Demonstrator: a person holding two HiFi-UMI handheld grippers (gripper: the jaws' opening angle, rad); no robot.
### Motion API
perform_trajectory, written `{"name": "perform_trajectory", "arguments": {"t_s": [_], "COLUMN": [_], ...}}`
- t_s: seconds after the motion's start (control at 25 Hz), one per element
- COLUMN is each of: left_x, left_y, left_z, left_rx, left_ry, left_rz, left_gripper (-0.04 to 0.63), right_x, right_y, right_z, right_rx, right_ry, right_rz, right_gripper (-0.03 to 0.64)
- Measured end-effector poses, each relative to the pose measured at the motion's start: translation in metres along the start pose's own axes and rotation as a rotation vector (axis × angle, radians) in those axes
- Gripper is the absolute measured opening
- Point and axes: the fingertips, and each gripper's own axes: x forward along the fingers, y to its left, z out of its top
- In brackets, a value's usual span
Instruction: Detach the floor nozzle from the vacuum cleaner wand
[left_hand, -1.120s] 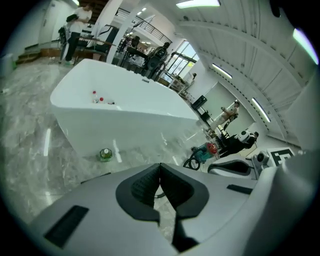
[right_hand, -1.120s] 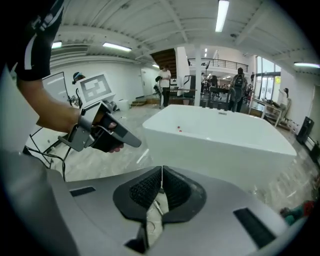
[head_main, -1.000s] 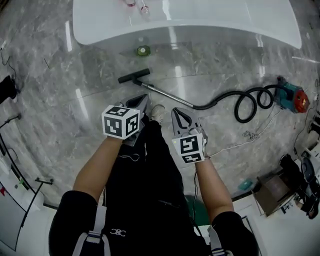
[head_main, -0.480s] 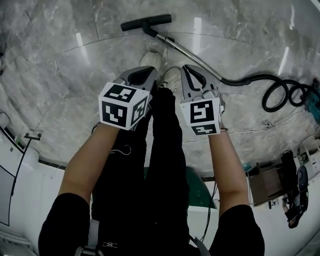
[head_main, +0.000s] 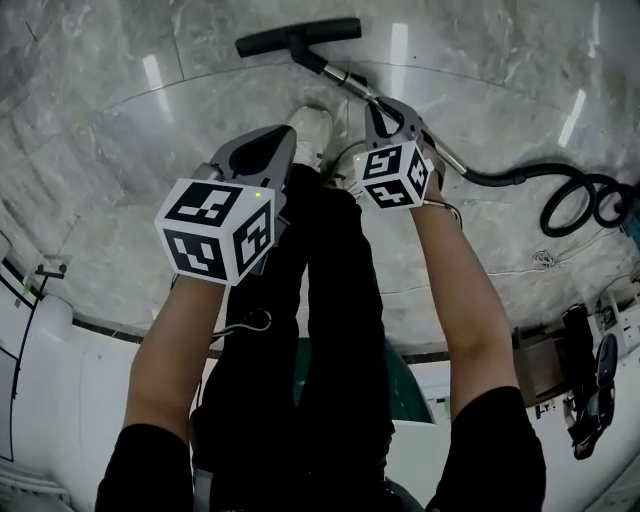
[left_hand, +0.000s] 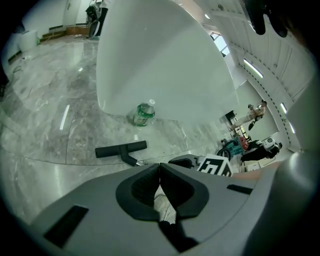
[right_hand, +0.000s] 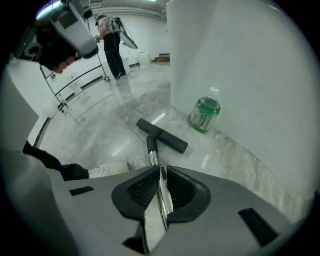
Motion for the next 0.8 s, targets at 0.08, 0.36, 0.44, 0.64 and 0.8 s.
{"name": "perform_trajectory", "arguments": {"t_s": [0.08,0.36,0.44,0.64,0.8], "left_x": [0.003,0.005,0.006,0.005,0.009], "left_y": [0.01,0.038,0.045,0.058,0.065], "left_z": [-0.01,-0.041,-0.048,-0.053,-0.042], "left_rx": [-0.025,-0.096,-0.122,-0.158,-0.142], "left_ry": [0.003,-0.014,-0.014,-0.022,-0.033], "left_rz": [0.003,0.037,0.041,0.059,0.064], "left_gripper": [0.011,0.011,0.011,0.011,0.011], "right_x": [0.03,0.109,0.125,0.14,0.149], "right_y": [0.006,0.013,0.013,0.016,0.018], "right_z": [-0.019,-0.072,-0.08,-0.09,-0.089], "right_rx": [-0.07,-0.188,-0.159,-0.136,-0.183], "right_ry": [0.072,0.268,0.297,0.32,0.32], "right_rz": [0.025,0.042,0.031,0.063,0.096], "right_gripper": [0.088,0.138,0.138,0.158,0.163]}}
